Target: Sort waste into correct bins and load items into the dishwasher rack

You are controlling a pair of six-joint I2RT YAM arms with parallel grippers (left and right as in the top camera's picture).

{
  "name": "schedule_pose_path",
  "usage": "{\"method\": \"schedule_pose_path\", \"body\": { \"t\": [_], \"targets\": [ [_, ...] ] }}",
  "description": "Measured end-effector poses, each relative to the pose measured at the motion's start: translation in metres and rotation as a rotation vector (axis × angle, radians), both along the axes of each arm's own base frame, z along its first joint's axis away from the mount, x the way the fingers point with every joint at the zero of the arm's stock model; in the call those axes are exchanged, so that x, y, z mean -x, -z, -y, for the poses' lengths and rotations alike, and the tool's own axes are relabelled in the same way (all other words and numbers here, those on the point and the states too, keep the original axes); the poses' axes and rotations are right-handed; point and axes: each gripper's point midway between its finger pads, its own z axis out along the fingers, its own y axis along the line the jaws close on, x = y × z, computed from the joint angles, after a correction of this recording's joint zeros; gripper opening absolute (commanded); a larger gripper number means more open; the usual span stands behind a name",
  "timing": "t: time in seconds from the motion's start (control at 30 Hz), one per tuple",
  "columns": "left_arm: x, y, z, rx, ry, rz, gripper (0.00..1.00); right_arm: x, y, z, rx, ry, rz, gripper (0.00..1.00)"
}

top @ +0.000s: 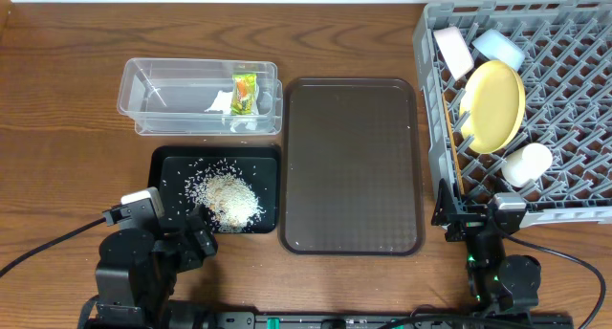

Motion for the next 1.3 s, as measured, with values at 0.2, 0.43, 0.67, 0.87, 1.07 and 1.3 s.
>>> {"method": "schedule_pose_path", "body": {
  "t": [0.2, 0.43, 0.67, 0.87, 1.07, 1.3],
  "targets": [
    [0.000, 0.000, 0.000, 0.000, 0.000, 0.000, 0.93, 0.000, 0.000, 0.000, 0.000, 0.000, 0.000, 0.99],
    [0.000, 0.000, 0.000, 0.000, 0.000, -0.001, 0.93, 0.000, 0.000, 0.000, 0.000, 0.000, 0.000, 0.99],
    [-0.002, 0.010, -0.001, -0.020, 0.015, 0.048, 0.93, 0.000, 0.000, 0.000, 0.000, 0.000, -0.001, 0.99],
    [-0.030, 0.033, -0.006, -0.050, 0.002, 0.283, 0.93, 0.000, 0.000, 0.000, 0.000, -0.001, 0.000, 0.99],
    [-0.058, 0.043, -0.007, -0.083, 0.003, 0.504, 0.93, 0.000, 0.000, 0.000, 0.000, 0.000, 0.000, 0.99],
    [-0.072, 0.060, 0.000, -0.169, 0.074, 0.579, 0.93, 0.000, 0.000, 0.000, 0.000, -0.001, 0.001, 0.99]
  ]
}}
